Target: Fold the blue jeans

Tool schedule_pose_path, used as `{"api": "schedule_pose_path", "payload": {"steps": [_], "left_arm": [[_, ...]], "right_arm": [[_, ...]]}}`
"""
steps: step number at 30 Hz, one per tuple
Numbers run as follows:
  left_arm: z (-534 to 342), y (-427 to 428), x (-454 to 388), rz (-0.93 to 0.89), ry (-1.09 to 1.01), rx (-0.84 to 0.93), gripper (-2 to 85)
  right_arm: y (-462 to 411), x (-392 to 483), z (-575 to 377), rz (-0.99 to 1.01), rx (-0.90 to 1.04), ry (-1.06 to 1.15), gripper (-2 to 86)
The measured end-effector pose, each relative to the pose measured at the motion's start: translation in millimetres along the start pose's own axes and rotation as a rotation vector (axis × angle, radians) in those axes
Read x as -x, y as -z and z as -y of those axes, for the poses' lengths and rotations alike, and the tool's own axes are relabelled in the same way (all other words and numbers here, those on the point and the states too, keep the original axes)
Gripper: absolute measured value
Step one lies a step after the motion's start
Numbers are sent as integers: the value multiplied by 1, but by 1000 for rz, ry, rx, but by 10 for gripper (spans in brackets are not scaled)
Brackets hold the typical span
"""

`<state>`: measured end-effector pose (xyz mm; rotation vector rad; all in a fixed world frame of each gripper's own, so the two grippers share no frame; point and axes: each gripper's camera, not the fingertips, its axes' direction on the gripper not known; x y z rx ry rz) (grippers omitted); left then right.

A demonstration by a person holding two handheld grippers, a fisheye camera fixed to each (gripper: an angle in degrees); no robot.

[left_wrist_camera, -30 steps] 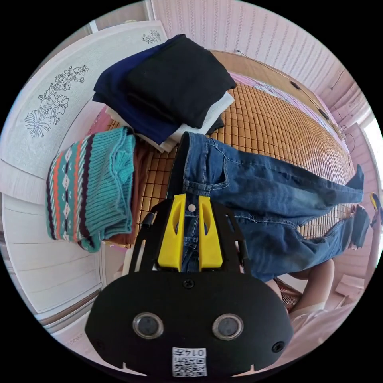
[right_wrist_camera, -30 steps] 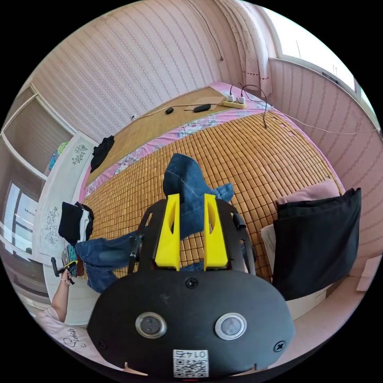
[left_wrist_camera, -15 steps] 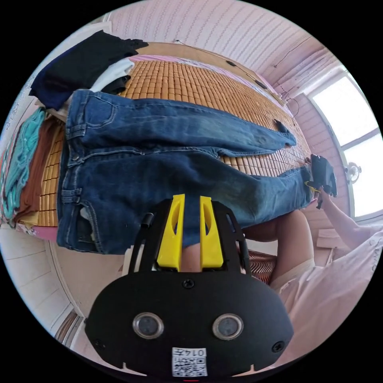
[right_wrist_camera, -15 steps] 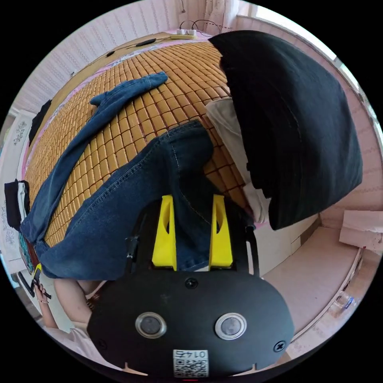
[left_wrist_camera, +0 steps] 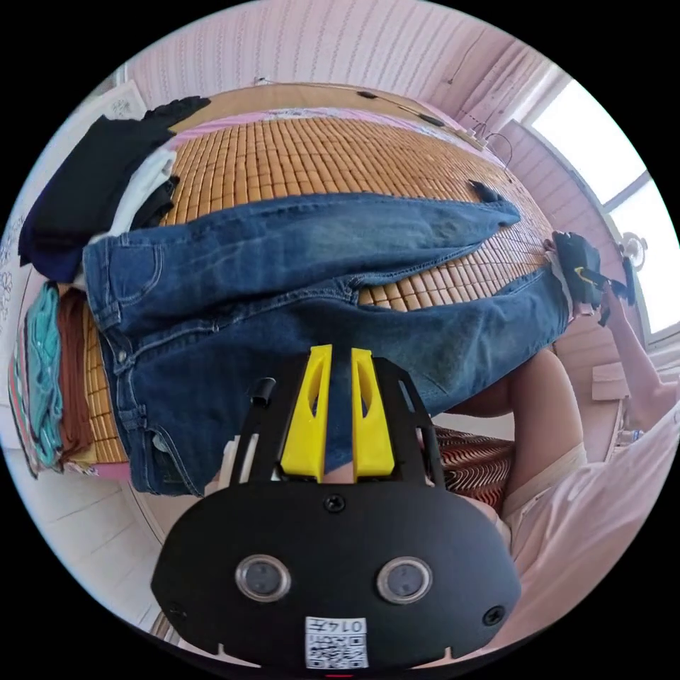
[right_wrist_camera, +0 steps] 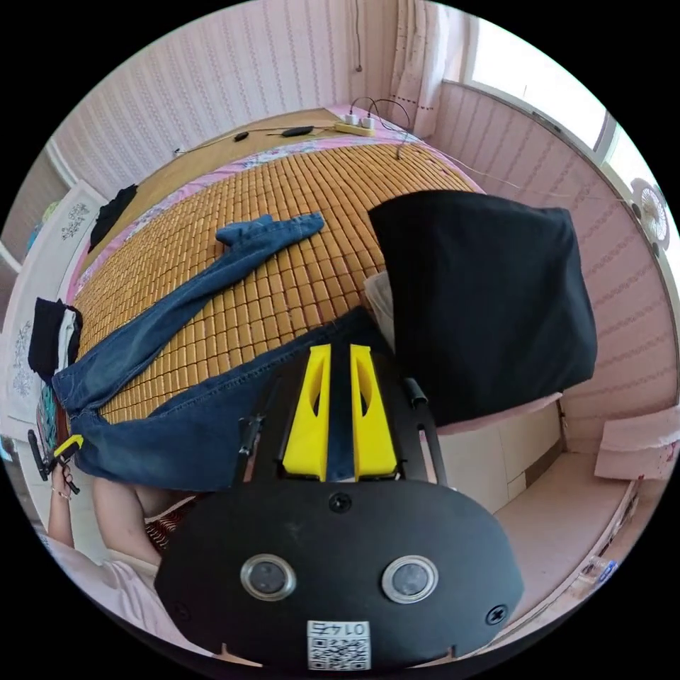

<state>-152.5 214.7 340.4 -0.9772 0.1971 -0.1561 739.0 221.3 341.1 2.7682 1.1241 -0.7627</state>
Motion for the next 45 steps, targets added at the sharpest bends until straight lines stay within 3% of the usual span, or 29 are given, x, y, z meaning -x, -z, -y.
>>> {"api": "schedule_pose_path", "payload": {"steps": [5, 9, 15, 18, 21, 23, 26, 30, 35, 39, 41, 45], "left_arm": [[48, -1, -40, 22, -188, -44, 64], [90, -35, -73, -11, -290, -6, 79], [115, -89, -97, 35, -347, 120, 60], [118, -90, -90, 17, -321, 121, 32], [115, -87, -89, -8, -353, 110, 11], [114, -82, -91, -15, -363, 84, 9], [114, -69, -87, -43, -349, 32, 5], [114, -46, -68, -63, -289, -47, -1], [115, -47, -43, -38, -227, -36, 23], [129, -66, -70, -12, -330, -3, 71], [139, -79, -90, 10, -387, 15, 79], [159, -122, -117, 51, -453, 144, 46]], "right_arm": [[-31, 35, 62, 182, -58, 18, 122], [-74, 43, 119, 301, -46, -156, 137], [-111, 36, 153, 410, 20, -363, 45], [-60, 44, 156, 474, -162, -196, 22], [31, 92, 154, 273, -354, 218, 17], [62, 113, 166, 131, -336, 323, 21], [64, 122, 209, 116, -218, 373, 52], [3, 91, 258, 277, 23, 198, 153], [-24, 57, 225, 372, -55, 24, 168], [-64, 55, 215, 436, 10, -96, 192], [-78, 68, 221, 449, 18, -109, 184], [-102, 87, 233, 533, 56, -184, 51]]}}
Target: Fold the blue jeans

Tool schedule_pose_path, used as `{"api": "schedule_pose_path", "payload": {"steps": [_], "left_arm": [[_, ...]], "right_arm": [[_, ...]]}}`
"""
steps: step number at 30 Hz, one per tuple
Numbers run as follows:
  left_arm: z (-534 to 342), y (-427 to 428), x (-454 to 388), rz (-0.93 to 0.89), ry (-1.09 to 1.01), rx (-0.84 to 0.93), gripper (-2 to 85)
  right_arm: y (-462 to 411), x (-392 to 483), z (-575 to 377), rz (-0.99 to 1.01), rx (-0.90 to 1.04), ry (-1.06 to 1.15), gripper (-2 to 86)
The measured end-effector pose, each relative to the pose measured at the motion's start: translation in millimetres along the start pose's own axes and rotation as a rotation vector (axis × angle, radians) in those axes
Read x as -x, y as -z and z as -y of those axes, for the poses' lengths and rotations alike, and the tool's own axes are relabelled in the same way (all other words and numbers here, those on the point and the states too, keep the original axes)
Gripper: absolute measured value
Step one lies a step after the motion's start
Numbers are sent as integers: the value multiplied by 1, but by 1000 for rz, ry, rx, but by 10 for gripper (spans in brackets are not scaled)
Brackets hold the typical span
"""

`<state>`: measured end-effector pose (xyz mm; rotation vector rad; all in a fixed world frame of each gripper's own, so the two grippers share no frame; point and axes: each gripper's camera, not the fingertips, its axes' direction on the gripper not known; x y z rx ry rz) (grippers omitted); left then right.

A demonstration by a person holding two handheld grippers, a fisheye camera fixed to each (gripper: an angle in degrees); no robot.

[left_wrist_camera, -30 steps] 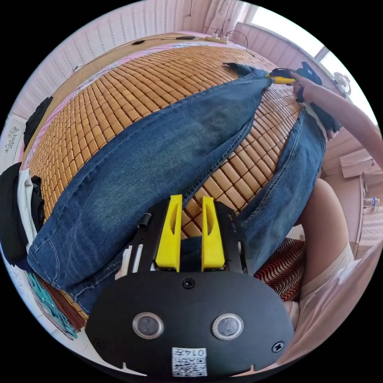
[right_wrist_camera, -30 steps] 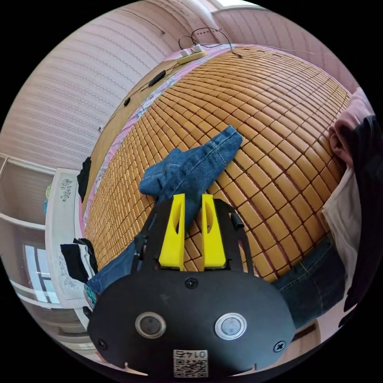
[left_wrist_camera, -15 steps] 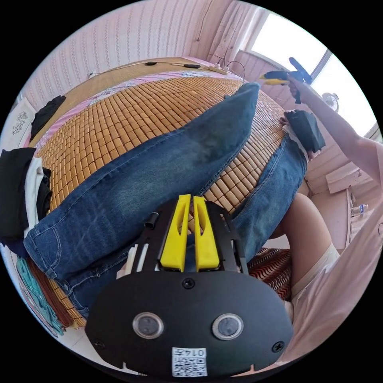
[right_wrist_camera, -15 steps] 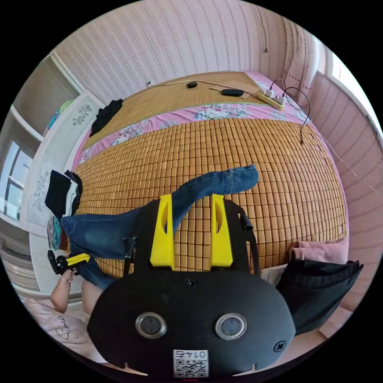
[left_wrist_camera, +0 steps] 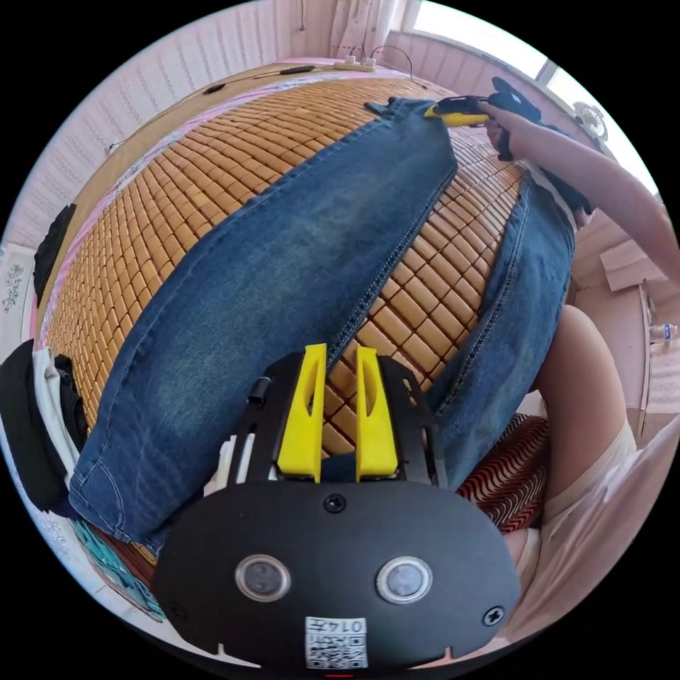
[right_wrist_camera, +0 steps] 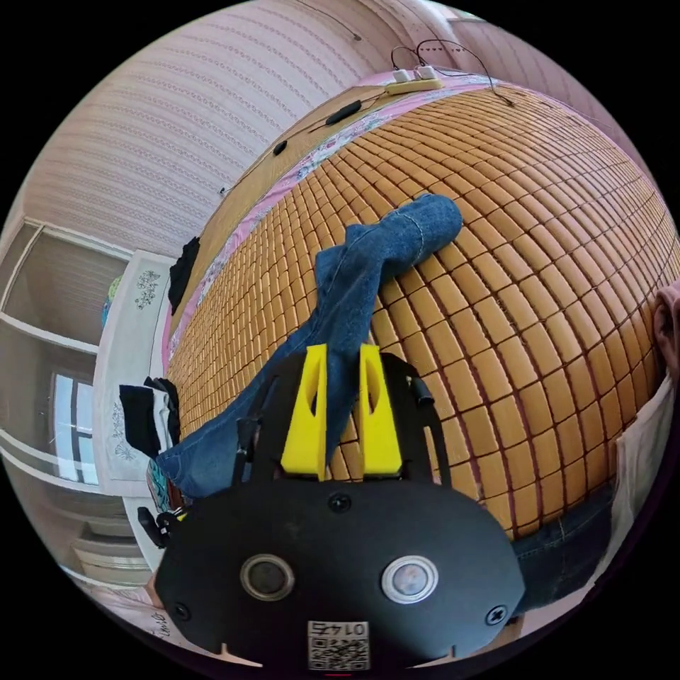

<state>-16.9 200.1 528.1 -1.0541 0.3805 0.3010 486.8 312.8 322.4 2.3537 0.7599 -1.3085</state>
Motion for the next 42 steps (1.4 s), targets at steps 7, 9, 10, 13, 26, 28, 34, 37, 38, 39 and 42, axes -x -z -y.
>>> {"api": "schedule_pose_path", "payload": {"steps": [7, 9, 10, 13, 26, 28, 34, 37, 38, 39, 42], "left_arm": [[-5, 6, -1, -51, -51, -57, -8], [-12, 16, -3, -48, -67, -106, -7], [-13, 18, -2, -48, -61, -117, -7], [-20, 22, 12, -84, 15, -148, -3], [-106, 41, 126, 87, 465, -185, 33], [-118, 37, 147, 109, 559, -177, 35], [-129, 11, 197, 286, 753, -98, -6], [-128, -1, 197, 303, 738, -117, -9], [-129, -1, 198, 300, 746, -120, -9], [-131, -1, 198, 299, 737, -121, -9], [-133, -2, 200, 351, 703, -84, -10]], "right_arm": [[130, 105, -64, -86, -281, 427, 18], [142, 146, -54, -170, -211, 521, 23], [135, 173, -39, -219, -141, 578, 29], [75, 227, 2, -305, 79, 702, 74], [-1, 126, 5, -231, 96, 252, 175], [-22, 109, 4, -103, 89, 136, 173], [-42, 120, -2, -65, 58, 84, 40], [-4, 141, -8, -128, 19, 248, 11], [6, 146, -8, -149, 12, 283, 9], [27, 153, -9, -198, -6, 344, 6], [76, 165, -10, -348, -47, 423, 1]]}}
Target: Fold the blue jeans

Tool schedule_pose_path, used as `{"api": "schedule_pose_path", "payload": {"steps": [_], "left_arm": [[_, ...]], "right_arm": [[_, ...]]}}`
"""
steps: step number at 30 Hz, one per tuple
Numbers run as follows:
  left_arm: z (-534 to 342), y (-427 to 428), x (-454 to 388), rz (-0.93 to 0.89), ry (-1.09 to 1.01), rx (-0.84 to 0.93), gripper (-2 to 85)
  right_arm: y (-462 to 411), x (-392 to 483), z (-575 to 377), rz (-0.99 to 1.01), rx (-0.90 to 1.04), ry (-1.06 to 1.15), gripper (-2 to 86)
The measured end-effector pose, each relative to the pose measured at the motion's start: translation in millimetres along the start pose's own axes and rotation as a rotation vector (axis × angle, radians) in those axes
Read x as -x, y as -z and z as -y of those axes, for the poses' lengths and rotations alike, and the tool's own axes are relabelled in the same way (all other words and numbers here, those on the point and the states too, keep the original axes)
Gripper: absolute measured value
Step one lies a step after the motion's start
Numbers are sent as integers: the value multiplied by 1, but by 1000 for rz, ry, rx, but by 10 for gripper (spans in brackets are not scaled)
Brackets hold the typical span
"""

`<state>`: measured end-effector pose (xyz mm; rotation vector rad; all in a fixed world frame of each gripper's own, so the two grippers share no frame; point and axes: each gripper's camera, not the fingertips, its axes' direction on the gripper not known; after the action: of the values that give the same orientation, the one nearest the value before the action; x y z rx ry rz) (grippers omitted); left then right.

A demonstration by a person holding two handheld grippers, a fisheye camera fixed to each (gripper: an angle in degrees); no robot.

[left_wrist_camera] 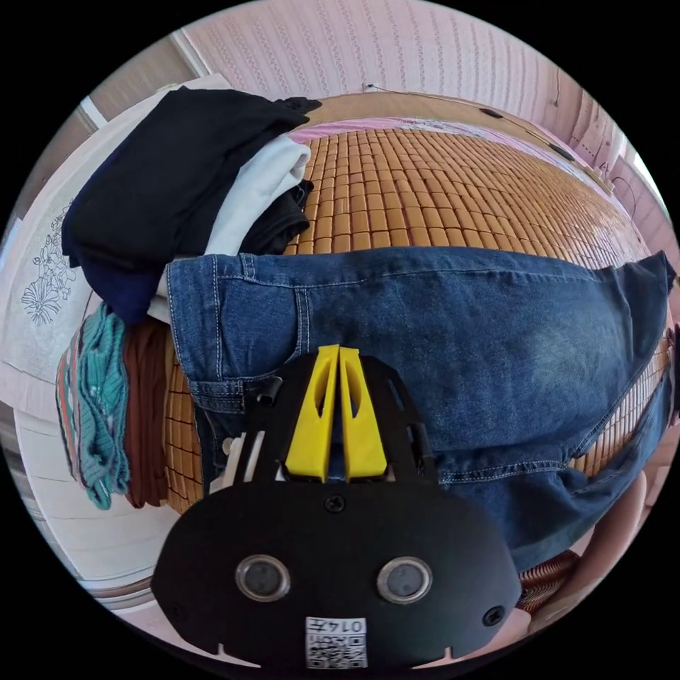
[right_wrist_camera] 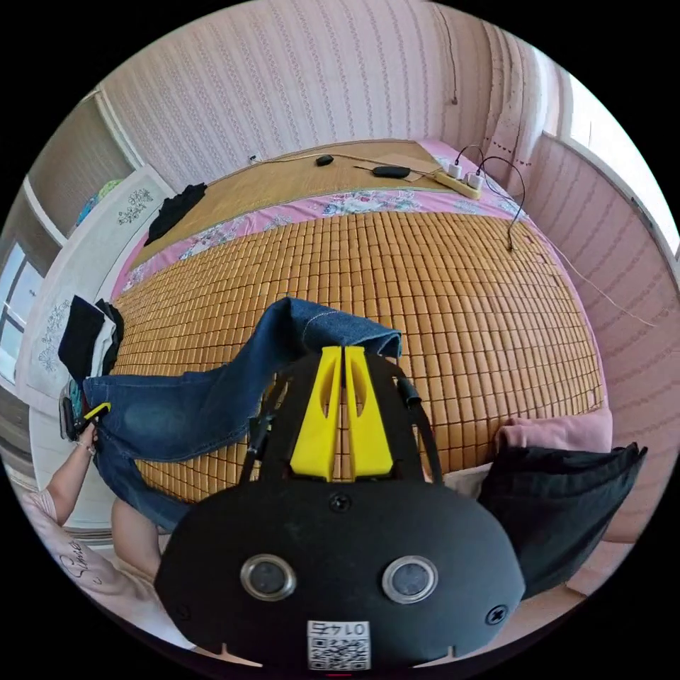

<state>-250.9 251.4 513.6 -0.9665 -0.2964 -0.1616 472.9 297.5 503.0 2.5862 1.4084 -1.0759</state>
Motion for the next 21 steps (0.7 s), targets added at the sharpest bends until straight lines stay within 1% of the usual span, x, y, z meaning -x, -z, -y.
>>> {"api": "schedule_pose_path", "payload": {"steps": [2, 3, 4, 5, 7, 8, 9, 11, 13, 14, 15, 16, 17, 18, 20, 21], "left_arm": [[2, -4, 6, 26, 1, 31, -10], [4, -5, 11, 2, 10, 37, -10], [5, -5, 14, -5, 11, 40, -10], [7, -6, 17, -5, 5, 41, -10], [7, -8, 20, 23, 6, 41, -10], [6, -8, 22, 22, 11, 40, -10], [5, -9, 25, 10, 17, 38, -10], [0, -10, 32, -11, 25, 32, -10], [-5, -11, 41, -47, 50, 20, -10], [-8, -12, 48, -75, 67, 14, -10], [-12, -13, 56, -103, 87, 10, -10], [-13, -14, 59, -114, 94, 9, -10], [-16, -15, 65, -126, 98, 10, -10], [-17, -16, 68, -121, 82, 12, -10], [-19, -16, 69, -84, 35, 13, -10], [-19, -18, 68, -48, -3, 15, -10]], "right_arm": [[27, -7, 0, -74, 0, 10, 0], [39, -14, 1, -91, 25, 18, -1], [38, -22, 3, -89, 109, 24, -2], [36, -26, 3, -112, 149, 17, -2], [18, -37, -6, -315, 259, -47, -3], [14, -37, -8, -351, 277, -67, -4], [5, -32, -14, -343, 282, -64, -5], [-13, -16, -23, -269, 272, -35, -6], [-51, 6, -31, -177, 283, -27, -7], [-61, 12, -33, -161, 289, -24, -7], [-82, 22, -35, -163, 303, -16, -7], [-102, 30, -37, -209, 339, -11, -6], [-107, 34, -38, -254, 327, -16, -6], [-106, 38, -37, -286, 264, -15, -5], [-110, 39, -30, -300, 299, -37, -5], [-115, 40, -24, -321, 355, -13, -5]]}}
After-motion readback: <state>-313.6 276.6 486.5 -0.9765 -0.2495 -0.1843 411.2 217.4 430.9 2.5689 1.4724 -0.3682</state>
